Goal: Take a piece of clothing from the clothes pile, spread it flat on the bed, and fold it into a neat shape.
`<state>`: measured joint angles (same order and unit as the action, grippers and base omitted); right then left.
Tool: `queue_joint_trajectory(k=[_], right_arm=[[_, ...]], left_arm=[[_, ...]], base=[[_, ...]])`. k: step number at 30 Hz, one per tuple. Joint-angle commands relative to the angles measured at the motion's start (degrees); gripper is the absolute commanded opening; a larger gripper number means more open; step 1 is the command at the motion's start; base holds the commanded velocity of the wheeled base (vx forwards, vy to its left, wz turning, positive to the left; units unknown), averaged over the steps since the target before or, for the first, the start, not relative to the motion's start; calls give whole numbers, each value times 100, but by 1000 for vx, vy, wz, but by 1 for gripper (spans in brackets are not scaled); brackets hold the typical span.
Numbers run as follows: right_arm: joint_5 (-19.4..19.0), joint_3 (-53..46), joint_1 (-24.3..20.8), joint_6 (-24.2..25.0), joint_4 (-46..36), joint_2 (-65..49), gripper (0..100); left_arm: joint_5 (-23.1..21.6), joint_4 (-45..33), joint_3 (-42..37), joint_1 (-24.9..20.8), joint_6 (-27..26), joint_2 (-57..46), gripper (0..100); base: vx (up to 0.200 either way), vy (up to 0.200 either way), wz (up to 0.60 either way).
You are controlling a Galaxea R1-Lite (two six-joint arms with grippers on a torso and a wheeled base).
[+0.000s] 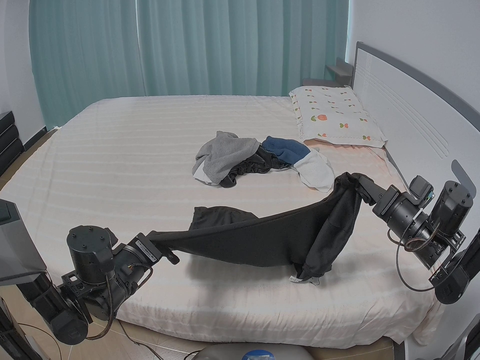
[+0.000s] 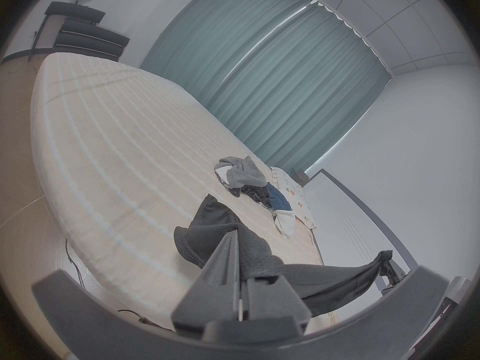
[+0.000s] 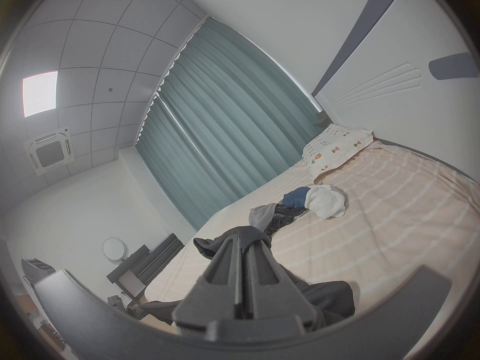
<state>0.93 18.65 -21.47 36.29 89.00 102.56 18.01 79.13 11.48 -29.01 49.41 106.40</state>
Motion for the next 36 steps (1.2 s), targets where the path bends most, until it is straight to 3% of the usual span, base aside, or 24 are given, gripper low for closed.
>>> queue_joint_trajectory(k=[1, 26, 36], right_arm=[[4, 7, -24, -8, 82, 1, 0], [215, 253, -7, 45, 91, -166, 0], [206, 315, 55, 467, 82, -87, 0]], left_arm=[[-43, 6, 47, 124, 16, 4, 0], [-113, -29, 21, 150, -353, -682, 0], [-104, -20, -6, 150, -441, -691, 0]], base=[[0, 200, 0], [0, 200, 0], [0, 200, 0]])
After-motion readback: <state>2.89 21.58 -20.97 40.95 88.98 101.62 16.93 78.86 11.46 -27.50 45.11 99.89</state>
